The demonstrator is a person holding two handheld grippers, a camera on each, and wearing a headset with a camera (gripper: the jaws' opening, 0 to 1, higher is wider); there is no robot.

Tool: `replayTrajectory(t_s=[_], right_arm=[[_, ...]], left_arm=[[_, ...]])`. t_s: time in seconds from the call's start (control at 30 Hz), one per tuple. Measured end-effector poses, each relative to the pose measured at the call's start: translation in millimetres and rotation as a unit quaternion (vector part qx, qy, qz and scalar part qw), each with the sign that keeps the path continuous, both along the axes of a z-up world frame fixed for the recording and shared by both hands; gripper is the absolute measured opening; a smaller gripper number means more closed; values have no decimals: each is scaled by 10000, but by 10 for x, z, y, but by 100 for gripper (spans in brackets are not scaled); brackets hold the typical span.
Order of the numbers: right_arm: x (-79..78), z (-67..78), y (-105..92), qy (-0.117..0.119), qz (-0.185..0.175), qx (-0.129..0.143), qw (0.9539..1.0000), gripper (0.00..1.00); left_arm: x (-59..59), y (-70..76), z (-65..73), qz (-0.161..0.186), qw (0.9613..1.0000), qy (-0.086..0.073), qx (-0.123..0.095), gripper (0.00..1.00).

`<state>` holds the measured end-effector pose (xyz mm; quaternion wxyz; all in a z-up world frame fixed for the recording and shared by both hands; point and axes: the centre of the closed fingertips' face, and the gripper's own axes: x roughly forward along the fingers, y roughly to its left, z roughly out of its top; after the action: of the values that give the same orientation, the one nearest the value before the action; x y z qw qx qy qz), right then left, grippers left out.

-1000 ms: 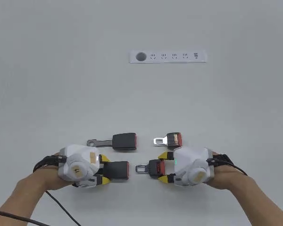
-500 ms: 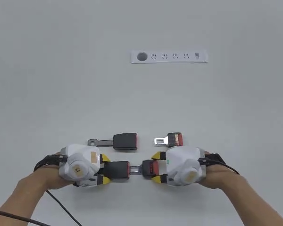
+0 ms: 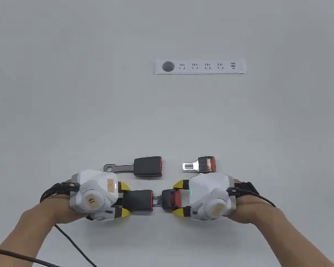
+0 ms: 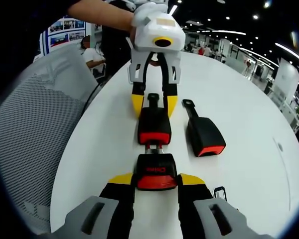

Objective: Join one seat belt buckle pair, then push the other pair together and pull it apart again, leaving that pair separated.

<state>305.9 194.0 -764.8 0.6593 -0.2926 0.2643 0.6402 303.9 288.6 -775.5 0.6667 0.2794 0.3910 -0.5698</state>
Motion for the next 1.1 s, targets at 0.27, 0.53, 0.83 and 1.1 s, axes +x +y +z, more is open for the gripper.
replayTrajectory(t_s=[0.27,0.53,0.83,1.1], right_arm=[[-4,-3,1,11,-41,10,10000,29],[-16,-8,5,72,-111,101,9999,29],[-20,-7,31,102,-83,81,9999,28],[-22,0,57,118,-49,6,9999,28]], left_arm=[[-2,0,1,14,10000,-21,-5,31],[1,9,-3,32,10000,-34,-22,31],[-1,14,-8,22,10000,-7,32,31],[1,25,-32,76,10000,1,33,31]])
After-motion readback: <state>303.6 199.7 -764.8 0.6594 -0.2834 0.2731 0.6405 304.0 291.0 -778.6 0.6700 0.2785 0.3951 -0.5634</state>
